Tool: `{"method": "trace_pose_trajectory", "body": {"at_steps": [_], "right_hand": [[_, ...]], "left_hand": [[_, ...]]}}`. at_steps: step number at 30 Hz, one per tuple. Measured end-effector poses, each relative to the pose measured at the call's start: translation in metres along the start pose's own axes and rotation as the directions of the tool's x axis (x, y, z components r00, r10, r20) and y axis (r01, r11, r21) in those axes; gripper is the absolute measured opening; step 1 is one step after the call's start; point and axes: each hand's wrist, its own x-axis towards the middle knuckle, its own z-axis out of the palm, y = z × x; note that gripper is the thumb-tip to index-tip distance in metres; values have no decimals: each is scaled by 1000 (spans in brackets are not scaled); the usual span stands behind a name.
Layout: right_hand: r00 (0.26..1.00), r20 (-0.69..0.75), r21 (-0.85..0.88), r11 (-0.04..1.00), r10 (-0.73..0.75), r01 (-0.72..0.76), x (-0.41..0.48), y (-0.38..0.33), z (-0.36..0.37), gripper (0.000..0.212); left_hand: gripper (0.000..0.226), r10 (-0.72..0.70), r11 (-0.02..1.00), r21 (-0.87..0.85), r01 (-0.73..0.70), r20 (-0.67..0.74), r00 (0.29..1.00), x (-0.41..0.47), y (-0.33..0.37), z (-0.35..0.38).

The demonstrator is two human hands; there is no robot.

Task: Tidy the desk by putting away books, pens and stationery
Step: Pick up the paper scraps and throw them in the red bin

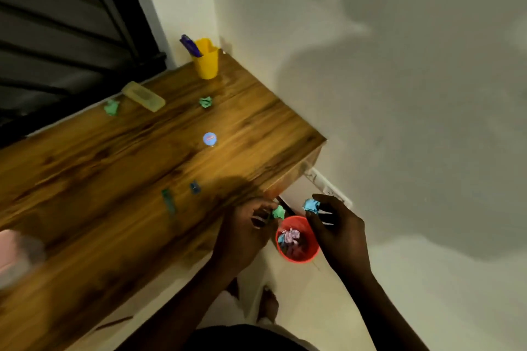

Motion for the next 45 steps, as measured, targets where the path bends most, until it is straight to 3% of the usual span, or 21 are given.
{"method": "trace_pose_trajectory", "body": {"at_steps": [4,8,18,23,28,33,40,45], "right_hand": [[991,-88,-28,994,106,-109,1,38,-19,29],[966,-127,-66,969,227,-236,9,77,-21,34],[919,-146,-305,867,365,-393,53,121,-19,40],[927,-110,-333,865,359,-375,64,127,-24,53],[924,-136,-413,827,357,-381,56,134,-22,48],[923,-157,-334,860,352,-385,52,115,-21,36],[966,-153,-267,932,209,-244,60,57,-10,27],[992,-93,-114,989,83,-93,71,10,9,23]], "left_hand": [[23,64,987,138,-85,151,986,21,-8,41],[22,37,968,231,-95,244,969,43,-27,77],[27,-37,949,310,-64,309,950,90,-58,140],[39,-85,966,258,-1,321,943,109,-68,145],[37,-30,942,329,-65,276,961,105,-60,133],[36,-5,955,283,-84,302,953,96,-51,115],[25,6,985,169,-46,233,972,86,-15,86],[19,4,995,100,-11,72,997,88,3,51]]}}
